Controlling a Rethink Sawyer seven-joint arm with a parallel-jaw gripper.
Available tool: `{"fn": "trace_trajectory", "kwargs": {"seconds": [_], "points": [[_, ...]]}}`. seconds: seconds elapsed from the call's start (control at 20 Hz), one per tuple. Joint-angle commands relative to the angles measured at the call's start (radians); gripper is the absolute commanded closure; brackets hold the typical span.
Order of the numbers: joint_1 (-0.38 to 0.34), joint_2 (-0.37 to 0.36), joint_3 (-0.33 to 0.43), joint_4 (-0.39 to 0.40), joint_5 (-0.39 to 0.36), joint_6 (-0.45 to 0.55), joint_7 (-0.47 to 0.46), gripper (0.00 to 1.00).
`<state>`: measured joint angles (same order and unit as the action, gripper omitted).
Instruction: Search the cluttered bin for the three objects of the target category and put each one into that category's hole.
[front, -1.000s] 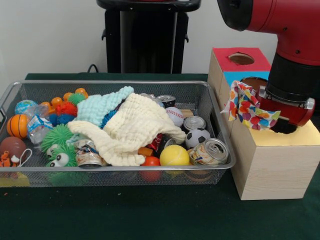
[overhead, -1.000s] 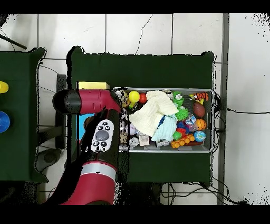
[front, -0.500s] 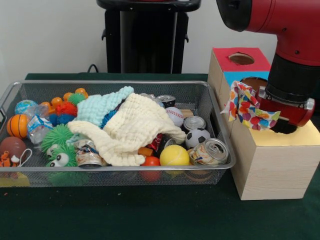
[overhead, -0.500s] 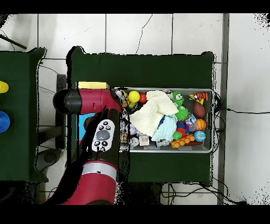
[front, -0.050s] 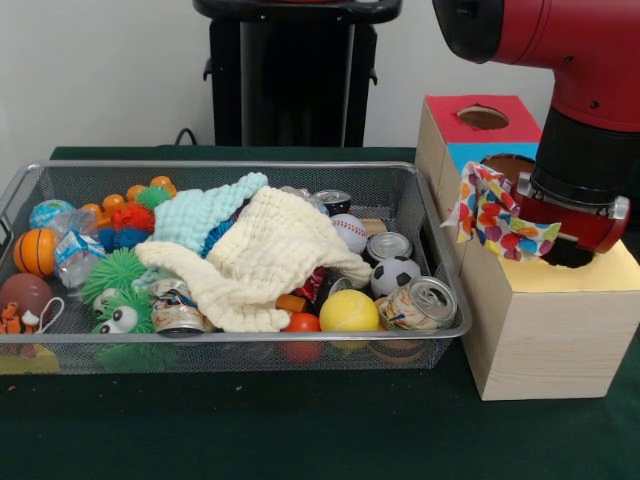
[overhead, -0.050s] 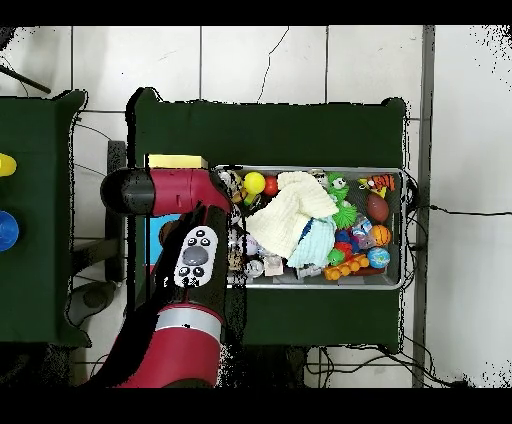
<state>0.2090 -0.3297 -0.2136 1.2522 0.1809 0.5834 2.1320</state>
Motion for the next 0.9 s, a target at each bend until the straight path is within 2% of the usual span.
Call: {"fn": "trace_trajectory", "kwargs": {"seconds": [0.05, 0.65, 0.85, 0.9], "points": [[-0.054, 0.119, 0.069, 0.062, -0.044, -0.049, 0.074, 1.0], [-0.057, 0.122, 0.07, 0.059, -0.05, -0.055, 0.064, 1.0], [-0.038, 0.127, 0.044, 0.055, -0.062, -0.083, 0.084, 1.0], [-0.037, 0.128, 0.042, 0.05, -0.061, -0.068, 0.082, 0.0]]}}
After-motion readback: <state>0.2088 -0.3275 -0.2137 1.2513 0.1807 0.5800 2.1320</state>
